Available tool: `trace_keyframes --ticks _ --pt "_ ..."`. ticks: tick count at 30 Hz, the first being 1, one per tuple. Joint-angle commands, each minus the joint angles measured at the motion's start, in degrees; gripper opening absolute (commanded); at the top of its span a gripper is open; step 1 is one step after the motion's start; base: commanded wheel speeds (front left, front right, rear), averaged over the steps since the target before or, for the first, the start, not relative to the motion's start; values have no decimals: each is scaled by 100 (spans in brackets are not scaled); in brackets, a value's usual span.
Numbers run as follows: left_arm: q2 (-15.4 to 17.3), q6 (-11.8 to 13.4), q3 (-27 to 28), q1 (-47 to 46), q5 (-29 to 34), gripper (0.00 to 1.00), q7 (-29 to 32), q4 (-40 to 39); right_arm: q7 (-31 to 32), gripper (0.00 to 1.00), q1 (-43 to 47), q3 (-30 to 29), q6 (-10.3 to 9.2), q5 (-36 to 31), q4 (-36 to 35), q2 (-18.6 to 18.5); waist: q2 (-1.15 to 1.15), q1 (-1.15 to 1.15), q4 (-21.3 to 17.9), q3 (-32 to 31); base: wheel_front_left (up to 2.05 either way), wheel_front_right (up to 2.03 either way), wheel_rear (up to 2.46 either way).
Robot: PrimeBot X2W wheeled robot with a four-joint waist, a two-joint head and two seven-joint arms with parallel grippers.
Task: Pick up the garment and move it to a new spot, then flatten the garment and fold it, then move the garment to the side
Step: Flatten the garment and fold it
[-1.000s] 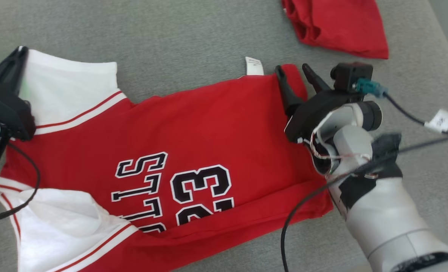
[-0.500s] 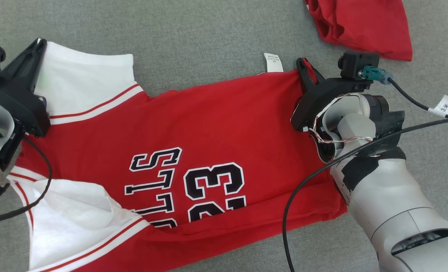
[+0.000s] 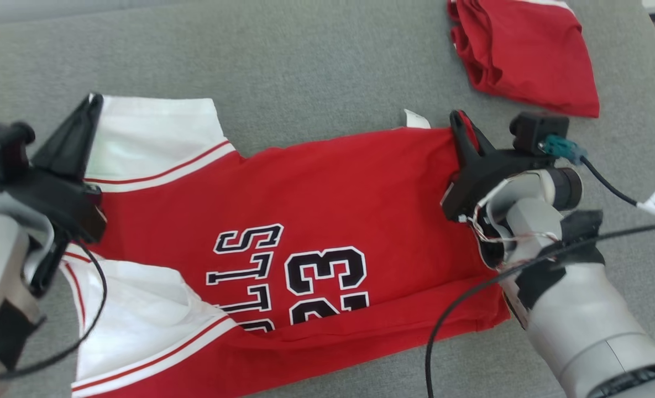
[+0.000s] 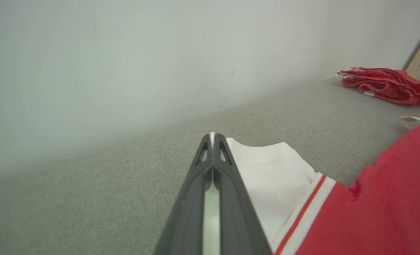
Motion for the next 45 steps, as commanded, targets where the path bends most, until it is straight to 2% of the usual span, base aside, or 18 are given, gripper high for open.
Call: trace_keyframes --ticks 1,6,12,18,25,35,45 --pt "77 52 83 314 -128 0 -70 -243 -39 0 221 135 -7 96 -180 -104 0 0 148 -179 0 0 0" --pt "166 237 317 918 -253 0 -123 -965 -53 0 570 342 -7 307 -624 -380 0 0 230 -291 0 0 0" --pt "178 538 677 1937 -298 0 -138 -2203 -57 0 1059 489 -7 522 -1213 -721 0 0 336 -415 0 0 0" --pt "16 780 976 2869 -84 0 -141 -3255 -55 0 1565 461 -7 641 -1769 -974 0 0 468 -523 0 0 0" --pt "-266 980 1281 3917 109 0 -138 -4063 -56 0 2103 410 -7 731 -2300 -1128 0 0 545 -654 0 0 0" --pt "-943 940 1523 4986 381 0 -138 -4470 -56 0 2729 237 -7 659 -2813 -1380 0 0 672 -773 0 0 0" --pt "-1381 701 1665 5368 577 0 -137 -3992 -57 0 3110 251 -7 602 -3304 -1479 0 0 818 -904 0 0 0"
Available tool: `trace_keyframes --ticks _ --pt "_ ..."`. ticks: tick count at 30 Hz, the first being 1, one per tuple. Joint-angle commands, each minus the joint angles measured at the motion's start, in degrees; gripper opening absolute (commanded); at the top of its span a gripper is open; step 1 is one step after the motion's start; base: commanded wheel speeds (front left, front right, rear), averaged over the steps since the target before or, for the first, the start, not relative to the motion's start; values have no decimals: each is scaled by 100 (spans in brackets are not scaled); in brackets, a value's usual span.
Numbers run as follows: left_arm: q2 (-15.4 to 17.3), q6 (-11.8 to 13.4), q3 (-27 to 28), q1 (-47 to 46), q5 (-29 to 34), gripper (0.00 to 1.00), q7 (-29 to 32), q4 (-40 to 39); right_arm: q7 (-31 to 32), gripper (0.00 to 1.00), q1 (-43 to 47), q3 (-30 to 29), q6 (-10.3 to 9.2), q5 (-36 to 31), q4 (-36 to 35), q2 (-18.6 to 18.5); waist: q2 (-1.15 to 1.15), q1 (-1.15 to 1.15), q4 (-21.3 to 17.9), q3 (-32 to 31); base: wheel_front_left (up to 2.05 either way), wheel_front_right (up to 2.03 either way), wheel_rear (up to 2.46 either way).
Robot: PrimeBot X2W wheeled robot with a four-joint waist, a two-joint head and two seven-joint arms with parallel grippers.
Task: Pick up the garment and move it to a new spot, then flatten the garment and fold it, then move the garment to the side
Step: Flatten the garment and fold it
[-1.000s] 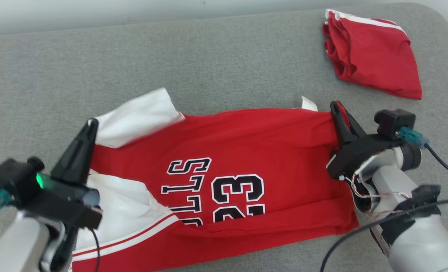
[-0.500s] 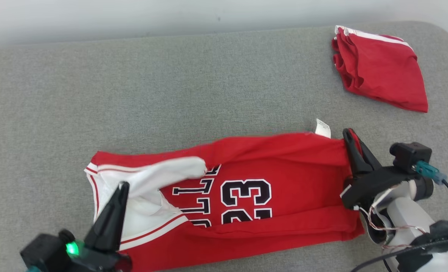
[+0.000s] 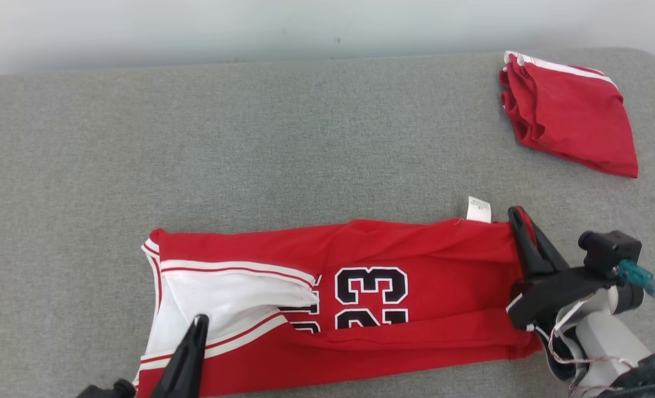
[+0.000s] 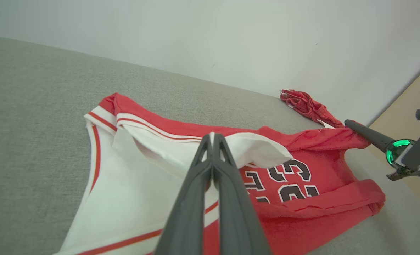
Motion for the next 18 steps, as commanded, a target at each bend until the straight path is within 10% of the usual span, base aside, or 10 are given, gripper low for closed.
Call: trace_keyframes --ticks 1,15,17,18 --pt "-89 -82 63 126 28 0 -20 195 -27 0 205 40 -5 -37 -152 -51 0 1 47 -71 0 0 0" --pt "-545 -388 443 218 561 0 -18 1265 -27 0 976 -65 -6 -123 -619 -145 0 1 146 -290 0 0 0" --pt "-637 -439 478 197 588 0 -19 1440 -27 80 995 -92 -5 -137 -609 -113 0 1 145 -316 0 0 0" --pt "-674 -479 499 187 629 0 -19 1515 -26 100 1014 -105 -5 -133 -607 -83 0 1 143 -333 0 0 0"
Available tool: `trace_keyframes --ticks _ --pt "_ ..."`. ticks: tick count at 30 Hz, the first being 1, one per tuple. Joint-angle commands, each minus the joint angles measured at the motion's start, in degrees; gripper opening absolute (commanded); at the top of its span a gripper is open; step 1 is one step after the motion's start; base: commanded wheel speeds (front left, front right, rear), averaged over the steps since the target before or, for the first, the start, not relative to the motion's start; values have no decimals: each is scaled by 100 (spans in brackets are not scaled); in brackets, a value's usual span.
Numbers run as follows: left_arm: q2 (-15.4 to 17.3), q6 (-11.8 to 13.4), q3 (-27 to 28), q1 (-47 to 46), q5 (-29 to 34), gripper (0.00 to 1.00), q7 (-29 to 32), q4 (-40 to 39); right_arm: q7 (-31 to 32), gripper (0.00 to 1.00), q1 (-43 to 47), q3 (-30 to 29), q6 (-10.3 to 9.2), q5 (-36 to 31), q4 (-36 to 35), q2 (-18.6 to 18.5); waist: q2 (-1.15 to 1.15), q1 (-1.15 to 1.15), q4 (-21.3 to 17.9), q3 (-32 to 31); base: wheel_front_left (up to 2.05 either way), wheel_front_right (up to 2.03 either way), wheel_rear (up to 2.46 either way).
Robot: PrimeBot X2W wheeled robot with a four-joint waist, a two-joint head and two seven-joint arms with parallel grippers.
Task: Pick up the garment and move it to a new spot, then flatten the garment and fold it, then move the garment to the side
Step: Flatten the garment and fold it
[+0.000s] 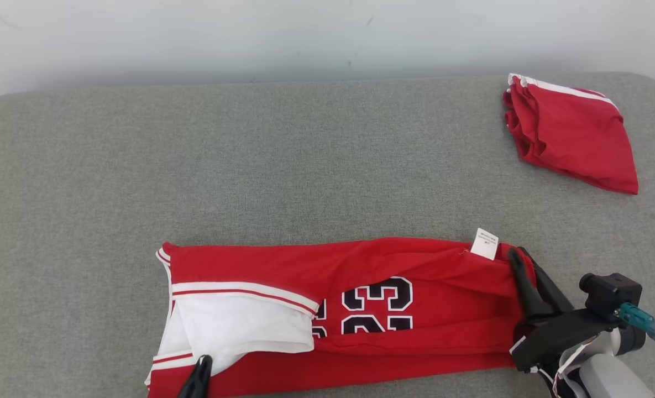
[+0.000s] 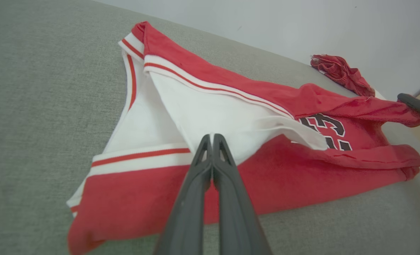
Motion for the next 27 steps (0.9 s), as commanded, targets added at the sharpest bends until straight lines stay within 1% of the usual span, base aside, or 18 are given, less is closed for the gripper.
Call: trace_keyframes --ticks 1,2,7,11,13,22,27 --pt "-39 -44 52 0 79 46 -18 83 -25 100 86 -15 -6 -20 1 43 0 0 -5 -29 0 0 0" --pt "-80 -74 92 -9 104 99 -18 123 -26 100 99 -36 -6 -17 -2 55 0 0 -5 -43 0 0 0" --pt "-252 -171 287 -6 290 100 -18 196 -26 100 201 -223 -6 -11 -134 121 0 0 22 -105 0 0 0" --pt "-371 -225 522 52 471 100 -18 114 -25 100 351 -460 -6 -113 -308 150 0 0 71 -150 0 0 0" --pt "-407 -237 631 64 578 100 -18 35 -25 100 423 -598 -6 -171 -253 167 0 0 94 -171 0 0 0" --pt "-586 -139 1127 146 994 100 -18 -358 108 100 515 -1152 -5 -445 158 371 0 0 165 -221 0 0 0" --pt "-635 -27 1373 99 1186 100 -18 -489 237 100 509 -1365 -6 -539 414 532 0 0 200 -217 0 0 0"
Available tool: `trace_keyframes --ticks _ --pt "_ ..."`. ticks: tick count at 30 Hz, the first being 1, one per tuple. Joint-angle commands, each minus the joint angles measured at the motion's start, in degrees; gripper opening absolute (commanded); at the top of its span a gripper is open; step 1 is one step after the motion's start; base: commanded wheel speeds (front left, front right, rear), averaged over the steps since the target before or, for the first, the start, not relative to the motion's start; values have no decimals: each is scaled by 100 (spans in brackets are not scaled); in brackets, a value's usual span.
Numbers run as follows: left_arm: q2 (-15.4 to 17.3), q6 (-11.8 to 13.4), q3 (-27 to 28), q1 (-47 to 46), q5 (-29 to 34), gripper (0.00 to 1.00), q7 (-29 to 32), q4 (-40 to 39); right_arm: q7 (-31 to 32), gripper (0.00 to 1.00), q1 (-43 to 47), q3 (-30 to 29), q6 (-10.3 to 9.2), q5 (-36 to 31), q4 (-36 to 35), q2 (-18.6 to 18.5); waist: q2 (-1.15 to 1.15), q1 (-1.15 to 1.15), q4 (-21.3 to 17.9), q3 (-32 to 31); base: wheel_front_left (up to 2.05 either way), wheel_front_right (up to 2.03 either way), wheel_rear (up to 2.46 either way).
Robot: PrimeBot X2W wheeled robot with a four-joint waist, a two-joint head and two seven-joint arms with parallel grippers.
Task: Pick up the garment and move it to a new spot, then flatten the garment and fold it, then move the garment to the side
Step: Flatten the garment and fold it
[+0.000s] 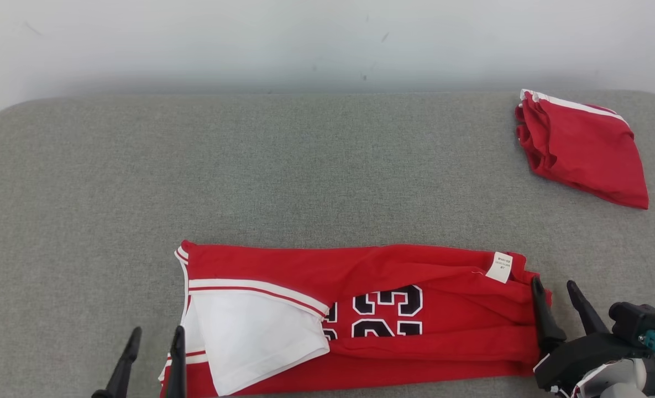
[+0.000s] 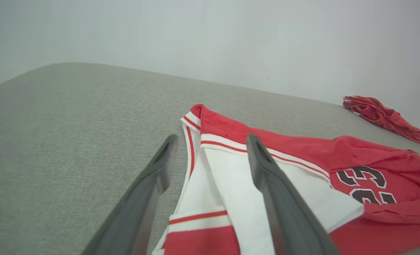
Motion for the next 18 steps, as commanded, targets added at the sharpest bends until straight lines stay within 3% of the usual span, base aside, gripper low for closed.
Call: trace_keyframes --ticks 1,18 --pt "-9 63 76 31 118 100 -18 -48 53 100 43 -46 -6 -16 105 62 0 0 14 3 0 0 0" --pt "-43 310 589 -151 431 100 -18 -168 347 100 -137 186 -5 42 801 342 0 0 95 65 0 0 0"
